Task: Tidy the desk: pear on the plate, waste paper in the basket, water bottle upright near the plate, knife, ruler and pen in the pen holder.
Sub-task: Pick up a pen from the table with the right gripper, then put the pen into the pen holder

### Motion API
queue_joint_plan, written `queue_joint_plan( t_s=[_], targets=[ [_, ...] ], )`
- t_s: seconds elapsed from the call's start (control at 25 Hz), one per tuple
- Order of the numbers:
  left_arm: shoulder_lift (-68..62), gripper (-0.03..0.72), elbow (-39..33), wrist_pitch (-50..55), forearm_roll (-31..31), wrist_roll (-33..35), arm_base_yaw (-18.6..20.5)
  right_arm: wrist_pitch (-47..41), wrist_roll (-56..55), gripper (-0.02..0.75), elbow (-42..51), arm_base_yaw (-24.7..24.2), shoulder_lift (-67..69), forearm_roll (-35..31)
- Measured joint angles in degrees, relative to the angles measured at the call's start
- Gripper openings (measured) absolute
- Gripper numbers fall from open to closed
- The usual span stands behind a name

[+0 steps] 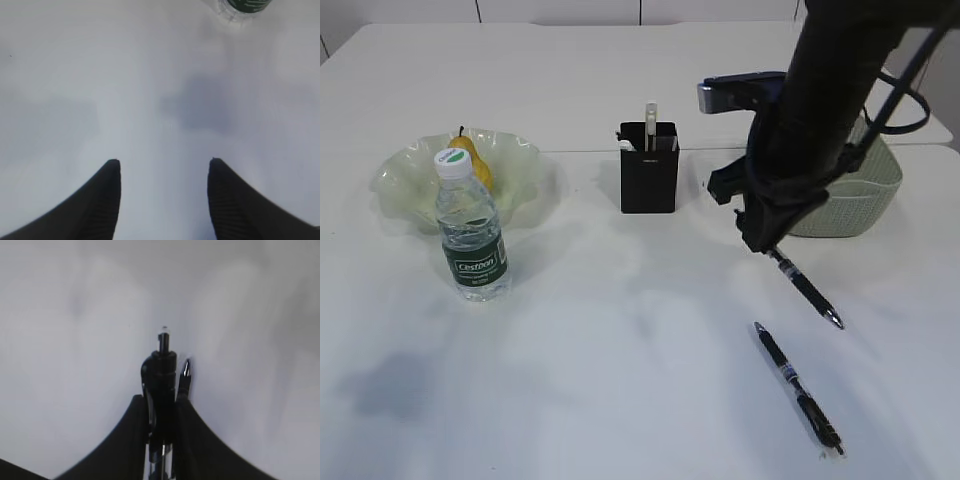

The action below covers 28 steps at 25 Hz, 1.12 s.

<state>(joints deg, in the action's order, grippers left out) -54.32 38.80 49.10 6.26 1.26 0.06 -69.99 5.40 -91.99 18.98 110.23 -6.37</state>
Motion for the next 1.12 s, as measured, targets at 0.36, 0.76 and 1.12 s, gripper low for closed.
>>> queue_joint_plan(
  t_s=[0.36, 0.76, 1.12],
  targets=[
    [0.0, 0.393, 0.0, 1.18, 0.0, 0.0, 0.0, 8.91, 1.8, 0.085, 15.19, 0.0, -9.18, 0.0],
    [0.0, 0.393, 0.0, 1.18, 0.1, 0.0, 0.0, 36.11, 2.13, 0.084, 16.17, 0.0, -9.43, -0.27],
    [0.0, 0.393, 0.0, 0.99, 0.1, 0.0, 0.0, 63.04, 2.13, 0.084, 16.17, 0.0, -7.43, -0.27]
  ],
)
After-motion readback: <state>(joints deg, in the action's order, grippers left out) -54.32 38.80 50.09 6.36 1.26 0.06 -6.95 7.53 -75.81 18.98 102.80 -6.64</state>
